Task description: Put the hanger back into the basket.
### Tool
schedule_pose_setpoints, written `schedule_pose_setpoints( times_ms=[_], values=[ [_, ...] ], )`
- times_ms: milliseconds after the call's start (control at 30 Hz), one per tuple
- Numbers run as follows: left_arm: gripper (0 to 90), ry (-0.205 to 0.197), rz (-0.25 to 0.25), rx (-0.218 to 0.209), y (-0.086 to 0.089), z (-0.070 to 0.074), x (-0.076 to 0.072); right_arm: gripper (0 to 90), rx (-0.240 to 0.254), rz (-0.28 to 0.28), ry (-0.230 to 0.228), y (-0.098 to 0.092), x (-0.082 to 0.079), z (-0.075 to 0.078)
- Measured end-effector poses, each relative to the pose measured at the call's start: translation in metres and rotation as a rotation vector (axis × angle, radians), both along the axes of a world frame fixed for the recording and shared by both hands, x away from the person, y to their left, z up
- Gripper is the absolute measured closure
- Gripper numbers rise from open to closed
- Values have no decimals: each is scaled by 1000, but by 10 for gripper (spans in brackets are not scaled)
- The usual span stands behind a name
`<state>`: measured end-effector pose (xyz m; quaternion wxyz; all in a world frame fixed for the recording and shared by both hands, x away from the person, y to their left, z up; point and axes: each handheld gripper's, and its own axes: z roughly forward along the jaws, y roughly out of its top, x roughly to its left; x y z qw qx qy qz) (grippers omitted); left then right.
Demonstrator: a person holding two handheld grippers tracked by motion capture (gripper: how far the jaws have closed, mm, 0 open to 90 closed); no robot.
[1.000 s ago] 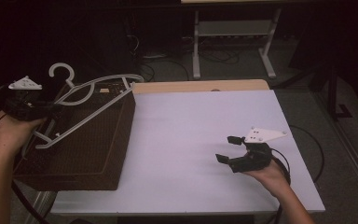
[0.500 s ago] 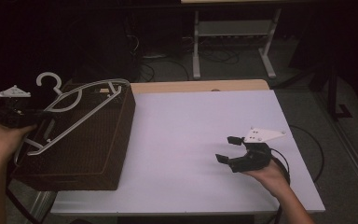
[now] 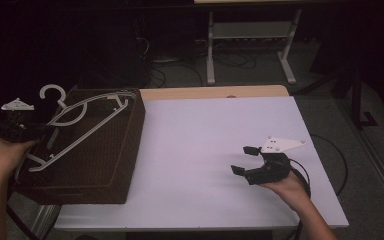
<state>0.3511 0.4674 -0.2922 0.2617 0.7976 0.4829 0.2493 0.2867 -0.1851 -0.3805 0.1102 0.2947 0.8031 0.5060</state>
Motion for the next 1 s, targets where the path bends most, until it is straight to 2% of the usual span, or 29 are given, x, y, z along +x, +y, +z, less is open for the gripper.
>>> schedule_pose_setpoints(
  times_ms=[200,233,267,300,333,400,433,533,700,733,767,800,833,900,933,1000],
  values=[
    [817,-8,6,-2,1,-9,1,195,0,-1,-1,0,0,0],
    [796,-22,13,-19,1,-11,1,195,0,1,-1,0,0,0],
    [715,-22,13,-19,1,-11,1,195,0,1,-1,0,0,0],
    [715,-40,18,-42,3,-11,1,195,1,-1,0,0,0,0],
    [625,-48,14,-63,3,-10,0,195,2,-2,-2,0,0,0],
    [569,-56,15,-60,3,-10,0,195,2,-2,-3,-1,0,0],
    [560,-64,8,-81,1,-8,0,194,2,-2,-3,0,0,0],
    [496,-66,1,-87,-1,-7,-1,195,2,-1,-3,0,0,0],
    [419,-105,-37,-147,-16,1,-5,195,7,-2,-8,-2,0,2],
    [403,-105,-37,-147,-16,1,-5,195,7,-2,-8,-2,0,2],
    [380,-119,-51,-183,-22,4,-7,194,17,-8,-11,-3,-1,4],
    [364,-119,-51,-183,-22,4,-7,194,17,-8,-11,-3,-1,4],
    [355,-139,-66,-215,-29,6,-9,192,34,-17,-24,-4,-1,8],
    [333,-156,-77,-256,-37,8,-11,186,50,-26,-36,-5,-2,12],
    [322,-156,-77,-256,-37,8,-11,186,50,-26,-36,-5,-2,12],
    [282,-169,-96,-288,-48,10,-14,173,75,-43,-53,-8,-2,18]
  ],
)
